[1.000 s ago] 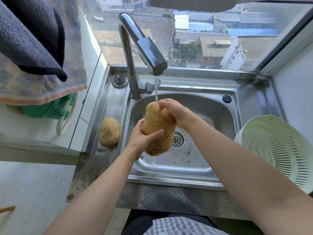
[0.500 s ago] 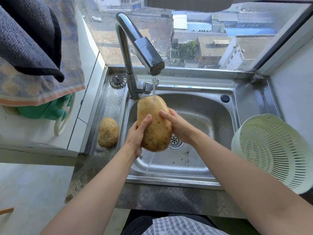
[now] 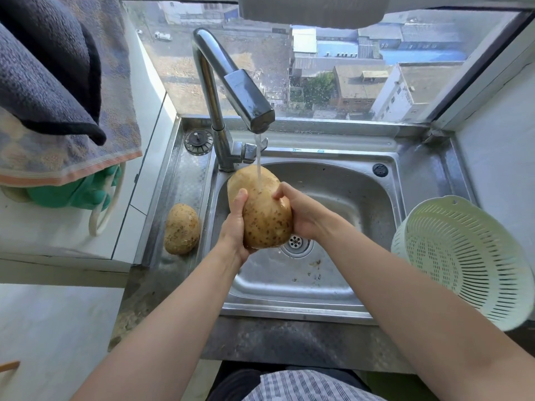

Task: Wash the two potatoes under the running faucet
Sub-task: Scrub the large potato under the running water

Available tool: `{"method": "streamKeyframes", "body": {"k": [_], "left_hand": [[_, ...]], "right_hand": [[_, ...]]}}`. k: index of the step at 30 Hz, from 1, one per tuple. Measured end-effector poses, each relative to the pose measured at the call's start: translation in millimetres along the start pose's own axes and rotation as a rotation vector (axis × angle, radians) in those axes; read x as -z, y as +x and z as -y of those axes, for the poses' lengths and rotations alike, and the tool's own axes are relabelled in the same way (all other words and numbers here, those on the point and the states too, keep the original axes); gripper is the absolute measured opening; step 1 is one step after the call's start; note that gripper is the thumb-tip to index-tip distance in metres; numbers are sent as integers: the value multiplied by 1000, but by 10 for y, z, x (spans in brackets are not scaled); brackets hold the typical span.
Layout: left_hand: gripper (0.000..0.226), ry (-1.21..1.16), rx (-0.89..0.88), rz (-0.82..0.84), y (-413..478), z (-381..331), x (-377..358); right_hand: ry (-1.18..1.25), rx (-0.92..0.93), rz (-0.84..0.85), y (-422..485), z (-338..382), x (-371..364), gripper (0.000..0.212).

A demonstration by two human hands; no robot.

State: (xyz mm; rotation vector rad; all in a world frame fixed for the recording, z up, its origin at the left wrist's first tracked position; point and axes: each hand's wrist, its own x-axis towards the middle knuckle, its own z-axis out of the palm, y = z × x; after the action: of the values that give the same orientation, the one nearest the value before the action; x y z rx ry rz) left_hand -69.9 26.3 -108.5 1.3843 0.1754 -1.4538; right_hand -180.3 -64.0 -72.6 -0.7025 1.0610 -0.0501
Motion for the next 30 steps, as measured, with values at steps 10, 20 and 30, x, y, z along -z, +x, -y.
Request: {"method": "streamKeyframes", "body": {"k": [10,20,30], "left_hand": [[83,-65,63,-43,-30,-44,38],[81,-102,114,-36,-43,-172,-66],[62,450,-67,40,-100,-229,-352]], "right_hand": [[-106,-28,-74,62,137,-199,19],[-68,102,77,68,-36,73,53],[169,0,-194,64,17,144,57]]}}
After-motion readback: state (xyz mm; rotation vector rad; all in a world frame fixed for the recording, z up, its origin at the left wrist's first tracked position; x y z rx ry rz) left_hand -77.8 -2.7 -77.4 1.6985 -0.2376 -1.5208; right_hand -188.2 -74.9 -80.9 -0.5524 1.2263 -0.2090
